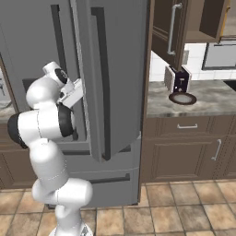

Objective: Move the hot dog bun to the plate on the dining table and place the condiment next to that plate. Then navigate to the fridge and take the sausage and place it on the plate as well.

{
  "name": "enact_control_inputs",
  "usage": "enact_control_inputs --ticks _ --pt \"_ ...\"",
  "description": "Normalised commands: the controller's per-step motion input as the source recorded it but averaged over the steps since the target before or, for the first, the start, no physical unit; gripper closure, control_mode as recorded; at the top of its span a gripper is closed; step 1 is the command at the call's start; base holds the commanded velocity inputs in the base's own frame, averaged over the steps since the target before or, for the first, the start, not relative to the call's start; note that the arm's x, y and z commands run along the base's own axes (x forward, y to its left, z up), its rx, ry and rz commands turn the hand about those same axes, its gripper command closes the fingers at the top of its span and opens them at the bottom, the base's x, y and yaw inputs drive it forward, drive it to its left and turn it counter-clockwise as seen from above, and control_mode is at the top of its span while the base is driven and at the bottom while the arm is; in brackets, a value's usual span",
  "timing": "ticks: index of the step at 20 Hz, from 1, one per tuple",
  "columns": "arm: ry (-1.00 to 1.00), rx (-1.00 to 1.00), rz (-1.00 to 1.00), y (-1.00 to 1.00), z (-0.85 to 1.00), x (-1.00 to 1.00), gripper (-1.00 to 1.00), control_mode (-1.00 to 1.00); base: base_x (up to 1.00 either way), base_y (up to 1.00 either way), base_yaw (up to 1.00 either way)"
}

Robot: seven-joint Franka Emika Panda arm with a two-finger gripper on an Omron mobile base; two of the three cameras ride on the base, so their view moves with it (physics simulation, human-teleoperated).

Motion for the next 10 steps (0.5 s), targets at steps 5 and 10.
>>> enact_control_inputs --ticks 5,10 --pt "0.00 0.00 0.14 -0.31 -0.15 0.45 -1.00 -1.00 0.00 0.00 0.00" --pt "0.00 0.00 0.10 -0.67 -0.02 0.10 -1.00 -1.00 0.00 0.00 0.00"
